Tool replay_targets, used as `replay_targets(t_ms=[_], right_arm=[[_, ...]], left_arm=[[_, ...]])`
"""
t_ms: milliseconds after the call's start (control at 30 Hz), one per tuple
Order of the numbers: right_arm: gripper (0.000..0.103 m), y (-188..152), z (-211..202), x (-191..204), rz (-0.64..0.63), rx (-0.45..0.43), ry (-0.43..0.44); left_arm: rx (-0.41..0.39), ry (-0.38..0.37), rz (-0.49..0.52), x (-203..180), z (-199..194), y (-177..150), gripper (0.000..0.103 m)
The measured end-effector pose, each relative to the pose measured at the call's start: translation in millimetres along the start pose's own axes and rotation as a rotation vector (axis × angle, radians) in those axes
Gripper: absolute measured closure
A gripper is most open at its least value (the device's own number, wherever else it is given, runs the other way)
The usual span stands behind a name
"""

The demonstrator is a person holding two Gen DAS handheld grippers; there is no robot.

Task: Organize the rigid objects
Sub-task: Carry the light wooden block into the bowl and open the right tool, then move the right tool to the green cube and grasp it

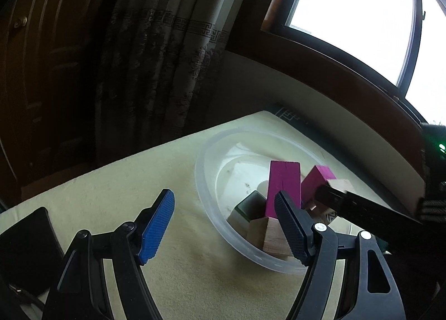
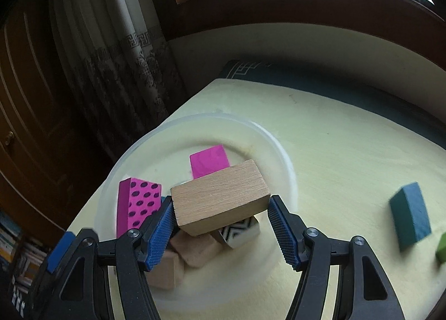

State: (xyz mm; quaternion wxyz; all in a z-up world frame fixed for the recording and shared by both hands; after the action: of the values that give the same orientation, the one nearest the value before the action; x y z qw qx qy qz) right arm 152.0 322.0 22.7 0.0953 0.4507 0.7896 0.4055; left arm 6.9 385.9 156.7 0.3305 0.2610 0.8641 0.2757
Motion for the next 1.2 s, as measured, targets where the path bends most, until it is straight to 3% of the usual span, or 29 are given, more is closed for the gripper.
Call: replay_targets(t_ms=[333, 800, 900, 1200], right_arm=[[0.033, 8.5, 15.5, 14.7, 0.000, 0.012, 0.080], [0.032, 5.2, -3.5, 8.6, 0.046, -0.014, 0.095], [0.027, 7.3, -3.4, 9.5, 0.066, -0.020, 0.110], [0.026, 4.9, -19.3, 5.6, 0.056, -0.062, 0.059]], left_arm=[[0.018, 0.003, -0.013, 1.8, 3.3, -1.0, 0.028], [0.029, 0.000, 0.018, -3.5, 4.2, -6.7, 0.028], [0.027, 0.003, 0.021, -4.5, 4.5, -6.6, 0.028], [0.028, -0.002, 0.029, -6.2, 4.7, -5.3, 0.028]])
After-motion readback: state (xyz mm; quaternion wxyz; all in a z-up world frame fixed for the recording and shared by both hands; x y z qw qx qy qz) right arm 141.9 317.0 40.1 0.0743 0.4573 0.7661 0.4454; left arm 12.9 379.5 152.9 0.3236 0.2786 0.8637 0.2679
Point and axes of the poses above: each gripper's, at about its wrist camera, not at the fingertips, and z roughly the way its jaws point, x to its left, y to its top, the point moved 3 cm from there along z, roughly the way its jaws point, and after that the axes turned 3 degrees about -x, right-handed, at the moved point
